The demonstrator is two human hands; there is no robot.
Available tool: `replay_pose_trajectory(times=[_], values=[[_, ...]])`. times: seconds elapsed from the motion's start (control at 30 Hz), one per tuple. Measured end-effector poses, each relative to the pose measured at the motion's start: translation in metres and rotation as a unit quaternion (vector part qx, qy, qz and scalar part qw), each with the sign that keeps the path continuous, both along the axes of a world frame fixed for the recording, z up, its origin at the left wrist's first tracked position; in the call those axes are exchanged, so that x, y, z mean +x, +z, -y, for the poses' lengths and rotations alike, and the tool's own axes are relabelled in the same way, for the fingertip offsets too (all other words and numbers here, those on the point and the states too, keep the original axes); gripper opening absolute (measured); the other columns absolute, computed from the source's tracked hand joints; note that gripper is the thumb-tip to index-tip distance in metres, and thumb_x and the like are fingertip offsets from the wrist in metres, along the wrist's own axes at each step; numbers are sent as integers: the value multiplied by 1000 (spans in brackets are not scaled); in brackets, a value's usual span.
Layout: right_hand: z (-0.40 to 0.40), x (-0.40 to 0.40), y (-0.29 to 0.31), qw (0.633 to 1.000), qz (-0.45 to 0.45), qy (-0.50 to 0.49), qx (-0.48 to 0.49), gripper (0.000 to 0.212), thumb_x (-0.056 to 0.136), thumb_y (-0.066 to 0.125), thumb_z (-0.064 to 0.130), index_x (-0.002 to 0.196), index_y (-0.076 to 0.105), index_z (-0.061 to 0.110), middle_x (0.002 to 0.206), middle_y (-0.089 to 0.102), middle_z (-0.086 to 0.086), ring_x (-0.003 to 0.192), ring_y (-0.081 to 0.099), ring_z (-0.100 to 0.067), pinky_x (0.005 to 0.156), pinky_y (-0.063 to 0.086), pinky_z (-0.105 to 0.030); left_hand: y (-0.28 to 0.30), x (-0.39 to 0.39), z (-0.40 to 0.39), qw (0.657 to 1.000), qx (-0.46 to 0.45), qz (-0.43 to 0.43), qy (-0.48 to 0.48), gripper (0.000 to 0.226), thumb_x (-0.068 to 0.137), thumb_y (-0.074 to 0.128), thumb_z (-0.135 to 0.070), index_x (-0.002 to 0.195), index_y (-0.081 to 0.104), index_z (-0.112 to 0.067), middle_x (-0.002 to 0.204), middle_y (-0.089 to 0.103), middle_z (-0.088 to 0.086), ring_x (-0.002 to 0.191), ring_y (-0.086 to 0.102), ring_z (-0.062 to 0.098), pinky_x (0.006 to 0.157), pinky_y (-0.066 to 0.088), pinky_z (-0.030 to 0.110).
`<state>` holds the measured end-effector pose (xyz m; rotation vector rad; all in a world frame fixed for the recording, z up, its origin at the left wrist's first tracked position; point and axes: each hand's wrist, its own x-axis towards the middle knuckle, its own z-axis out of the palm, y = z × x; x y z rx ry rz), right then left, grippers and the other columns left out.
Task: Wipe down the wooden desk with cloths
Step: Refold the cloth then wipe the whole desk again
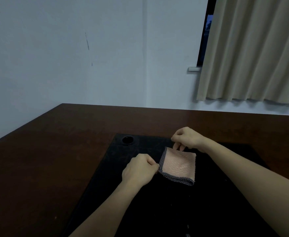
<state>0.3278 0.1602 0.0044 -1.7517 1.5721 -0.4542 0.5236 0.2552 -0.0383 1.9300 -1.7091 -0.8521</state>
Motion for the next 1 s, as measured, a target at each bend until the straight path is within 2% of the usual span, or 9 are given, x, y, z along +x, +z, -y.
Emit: replay_pose_trajectory(times=[0.13, 0.23, 0.4, 0.5, 0.57, 0.7, 0.8, 0.93, 1.0], values=[[-5, -8, -3, 999, -35, 18, -18, 16, 104, 53, 19, 102, 67, 11, 93, 75, -8, 73, 68, -15, 52, 48, -17, 1, 10, 0, 998, -34, 52, 6, 11, 94, 61, -48, 88, 63, -40, 93, 69, -20, 89, 66, 10, 84, 57, 37], [-15, -14, -14, 988, -130, 37, -78, 15, 102, 54, 20, 106, 67, 16, 108, 71, -3, 97, 66, -19, 78, 54, -28, 4, 15, -3, 996, -53, 66, 0, 6, 96, 60, -45, 92, 59, -40, 92, 66, -22, 94, 65, 10, 85, 55, 35], [-49, 3, -48, 947, -252, 99, -173, 46, 104, 44, 46, 140, 54, 20, 145, 49, -6, 132, 46, -31, 111, 36, -42, 9, 18, -11, 995, -73, 71, -13, 6, 98, 58, -40, 104, 60, -41, 100, 64, -22, 98, 63, 10, 80, 51, 32], [-59, 7, -66, 947, -262, 148, -116, 108, 78, -6, 91, 160, 22, 28, 167, 17, -2, 152, 16, -33, 123, 14, -48, 13, 19, -18, 992, -88, 89, -28, 11, 99, 57, -38, 110, 61, -39, 107, 64, -20, 98, 62, 9, 76, 49, 31], [-59, 1, -78, 918, -330, 198, -95, 132, 51, -35, 92, 163, 2, 32, 170, -8, 0, 155, -11, -38, 123, -1, -56, 13, 19, -23, 984, -110, 128, -55, 14, 100, 56, -34, 112, 61, -37, 110, 62, -18, 98, 61, 9, 79, 51, 33], [-75, -16, -80, 921, -345, 171, -60, 80, 93, -10, 72, 162, -2, 33, 168, -20, -2, 151, -26, -37, 121, -11, -61, 12, 19, -28, 966, -135, 193, -107, 18, 101, 54, -33, 118, 58, -35, 119, 58, -13, 103, 60, 13, 83, 54, 36], [-84, -47, -84, 924, -341, 168, -48, 112, 58, -28, 92, 157, -15, 41, 166, -25, 8, 150, -28, -34, 123, -9, -57, 11, 13, -28, 960, -136, 206, -135, 24, 103, 52, -34, 126, 56, -34, 126, 57, -11, 107, 59, 13, 83, 55, 36], [-108, -83, -74, 936, -330, 124, 5, 83, 83, -7, 86, 154, -21, 45, 159, -32, 16, 148, -32, -30, 123, -10, -56, 10, -3, -29, 951, -130, 205, -191, 32, 104, 51, -36, 135, 53, -34, 136, 55, -10, 116, 58, 14, 91, 53, 37], [-115, -103, -74, 940, -326, 103, 14, 89, 74, -11, 91, 151, -23, 47, 161, -31, 14, 148, -32, -32, 123, -10, -57, 10, -13, -29, 942, -129, 209, -230, 35, 104, 50, -36, 139, 51, -34, 142, 53, -9, 123, 56, 15, 97, 50, 39]])
